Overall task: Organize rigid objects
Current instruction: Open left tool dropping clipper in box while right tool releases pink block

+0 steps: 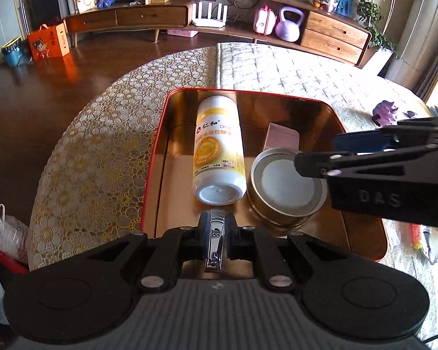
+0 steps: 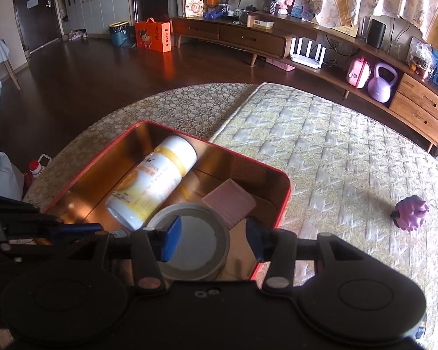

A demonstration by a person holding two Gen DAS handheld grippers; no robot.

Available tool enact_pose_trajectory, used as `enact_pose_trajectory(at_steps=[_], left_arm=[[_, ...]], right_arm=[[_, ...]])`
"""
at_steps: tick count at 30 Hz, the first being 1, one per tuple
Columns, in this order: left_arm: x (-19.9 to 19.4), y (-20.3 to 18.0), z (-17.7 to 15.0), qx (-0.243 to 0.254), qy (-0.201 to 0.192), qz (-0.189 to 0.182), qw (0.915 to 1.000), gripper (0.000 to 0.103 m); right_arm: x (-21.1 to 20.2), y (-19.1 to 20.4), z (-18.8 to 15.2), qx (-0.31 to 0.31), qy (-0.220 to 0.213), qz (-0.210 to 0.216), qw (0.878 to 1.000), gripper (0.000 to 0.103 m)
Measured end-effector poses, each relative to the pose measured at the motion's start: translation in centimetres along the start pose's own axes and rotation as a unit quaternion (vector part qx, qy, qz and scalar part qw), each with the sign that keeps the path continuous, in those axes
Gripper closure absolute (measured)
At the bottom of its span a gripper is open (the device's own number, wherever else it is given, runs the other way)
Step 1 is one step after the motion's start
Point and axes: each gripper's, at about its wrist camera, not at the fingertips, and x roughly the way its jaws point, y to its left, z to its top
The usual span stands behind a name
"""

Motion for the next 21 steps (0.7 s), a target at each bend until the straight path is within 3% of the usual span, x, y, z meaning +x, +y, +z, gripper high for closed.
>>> enact_pose_trajectory(at_steps=[7, 14, 21], left_arm=[[-1.6, -1.0, 0.0, 0.004, -0.009, -0.004, 0.9999, 0.093], [-3.9, -2.7, -0.2, 0.023, -0.024, -0.005, 0.9994, 0.093], [-6.2, -4.5, -0.8, 0.037, -0.035, -0.005, 0.9987, 0.093]], right_arm=[[-2.8, -0.1, -0.4, 0.02, -0.013, 0.015, 1.0, 0.052], [-6.7, -0.6, -1.4, 0.028, -0.041, 0.02, 0.999, 0.041], [-10.6, -1.3, -3.1, 0.041, -0.069, 0.022, 0.997, 0.037]])
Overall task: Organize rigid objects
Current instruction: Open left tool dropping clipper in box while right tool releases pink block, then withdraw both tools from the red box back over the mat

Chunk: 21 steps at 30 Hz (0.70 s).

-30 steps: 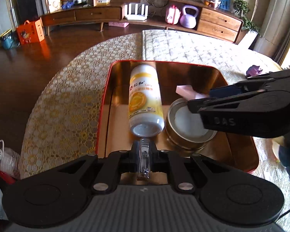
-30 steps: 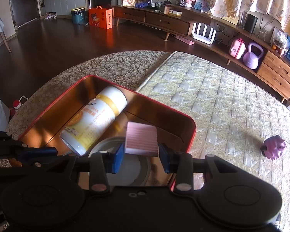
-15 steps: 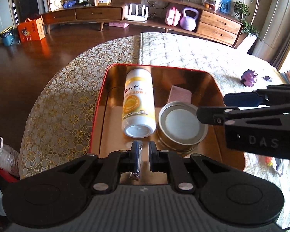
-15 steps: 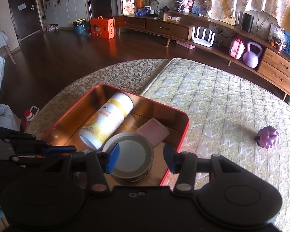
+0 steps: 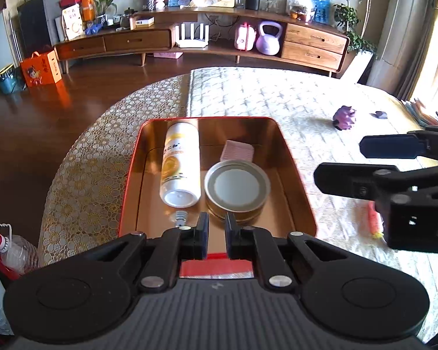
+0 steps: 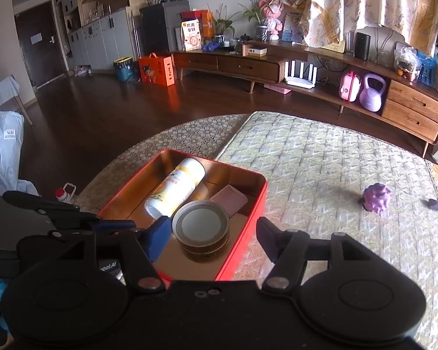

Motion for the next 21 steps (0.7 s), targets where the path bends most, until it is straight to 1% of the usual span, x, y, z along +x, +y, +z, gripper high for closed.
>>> enact_pose_trajectory(at_steps=[5, 8, 12, 19, 21], left_arm=[[-1.7, -1.6, -0.7, 0.009, -0.006, 0.0, 0.9999, 0.093], [-2.7, -2.5, -1.2, 0.009, -0.009, -0.006, 0.9999, 0.092], [-3.8, -3.8, -2.0, 0.009, -0.014, -0.012, 0.9998, 0.092], [-5.2, -6.7, -3.1, 0.023, -0.023, -0.026, 0.9991, 0.092], [-5.4, -7.4, -3.3, 0.024, -0.024, -0.032, 0.9989, 0.092]], right_arm=[[-2.9, -0.5, -1.5, 0.008, -0.014, -0.003, 1.0, 0.034], [-4.6, -0.7, -2.7, 0.007, -0.021, -0.008, 1.0, 0.027], [-7.0, -1.2, -4.6, 0.008, -0.028, -0.015, 0.999, 0.024], [-10.7, -3.4, -7.6, 0.024, -0.036, -0.03, 0.999, 0.023], [-11.7, -4.2, -8.5, 0.031, -0.039, -0.036, 0.998, 0.017]])
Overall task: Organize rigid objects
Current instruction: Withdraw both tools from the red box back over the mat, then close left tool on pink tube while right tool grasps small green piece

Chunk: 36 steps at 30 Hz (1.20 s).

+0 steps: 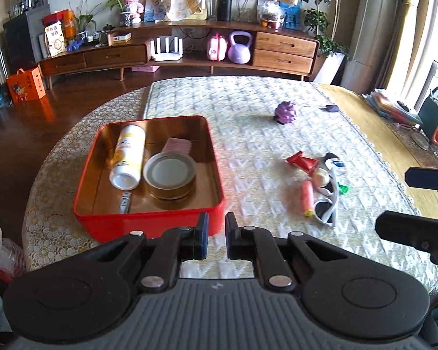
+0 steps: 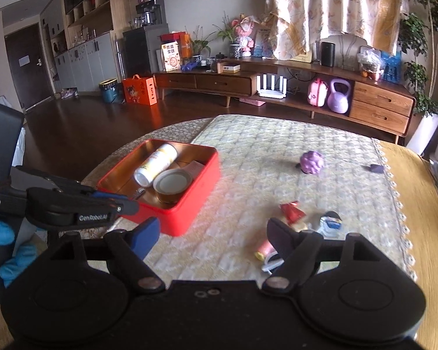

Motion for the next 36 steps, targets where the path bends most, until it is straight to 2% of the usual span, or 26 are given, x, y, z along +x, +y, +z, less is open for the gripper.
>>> enact_pose_trajectory(at_steps=[7, 9, 11, 13, 21, 22, 23, 24, 25, 26, 30, 36], left_arm=[[0.3, -2.3, -0.4, 0.005, -0.002, -0.02, 0.9998, 0.092], [0.6, -2.9, -0.4, 0.006, 0.0, -0.025, 0.9997, 0.088], [1.0, -3.4, -0.4, 0.008, 0.002, -0.029, 0.9995, 0.078], [1.4, -3.8, -0.4, 0.011, 0.003, -0.034, 0.9994, 0.075], [3.9, -5.5, 0.2, 0.025, 0.015, -0.038, 0.9989, 0.073], [4.3, -5.6, 0.3, 0.027, 0.016, -0.04, 0.9987, 0.067], [4.7, -5.8, 0.4, 0.028, 0.017, -0.042, 0.9986, 0.051], [5.0, -5.9, 0.5, 0.029, 0.015, -0.045, 0.9985, 0.042], [5.2, -6.1, 0.7, 0.028, 0.009, -0.047, 0.9985, 0.028], [5.4, -6.2, 0.8, 0.026, 0.004, -0.049, 0.9984, 0.023], [7.1, -6.8, 1.6, 0.021, 0.016, -0.067, 0.9974, 0.022], [10.3, -7.7, 2.4, 0.025, 0.028, -0.061, 0.9974, 0.022]], right_arm=[[-1.9, -2.5, -1.8, 0.01, 0.002, -0.017, 1.0, 0.017], [-2.2, -3.1, -2.2, 0.006, 0.004, -0.021, 1.0, 0.016], [-2.3, -3.6, -2.5, 0.002, 0.005, -0.028, 1.0, 0.015], [-2.2, -4.2, -2.7, 0.004, 0.008, -0.032, 0.999, 0.015], [-0.6, -6.5, -3.8, 0.01, 0.021, -0.038, 0.999, 0.014], [-0.3, -6.9, -3.8, 0.009, 0.024, -0.039, 0.999, 0.014], [0.0, -7.1, -3.9, 0.009, 0.025, -0.04, 0.999, 0.014], [0.3, -7.5, -4.0, 0.008, 0.027, -0.041, 0.999, 0.014], [0.7, -7.9, -4.0, 0.008, 0.029, -0.042, 0.999, 0.014], [1.0, -8.2, -4.0, 0.008, 0.031, -0.044, 0.999, 0.014], [2.9, -9.9, -4.2, 0.01, 0.043, -0.044, 0.998, 0.014], [5.9, -11.8, -4.1, -0.006, 0.057, -0.043, 0.997, 0.014]])
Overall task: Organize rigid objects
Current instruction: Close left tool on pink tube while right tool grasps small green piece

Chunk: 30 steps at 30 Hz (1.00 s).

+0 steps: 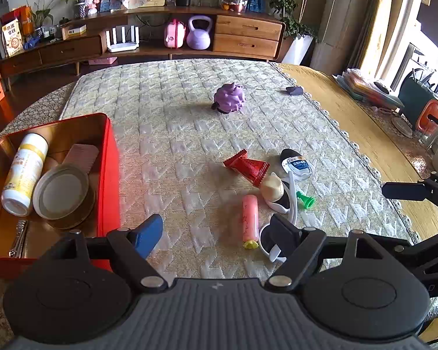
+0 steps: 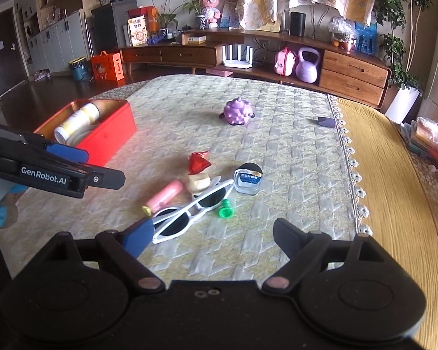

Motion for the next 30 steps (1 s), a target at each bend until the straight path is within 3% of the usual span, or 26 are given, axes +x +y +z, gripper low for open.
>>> enact_pose_trajectory(at_steps=[9, 19, 30], left_arm=[[3.9, -0.9, -0.2, 0.013, 0.018, 0.022, 0.9995, 0.022], [6.1, -1.7, -0.4, 0.029, 0.025, 0.038, 0.9986, 0.022], [6.8, -1.9, -0.5, 0.038, 0.022, 0.04, 0.9982, 0.025]], right_arm=[[4.7, -1.1, 0.2, -0.02, 0.024, -0.011, 0.999, 0.021], [6.9, -1.0, 0.3, -0.033, 0.034, -0.008, 0.999, 0.028], [7.7, -0.9, 0.3, -0.041, 0.032, -0.003, 0.999, 0.05]])
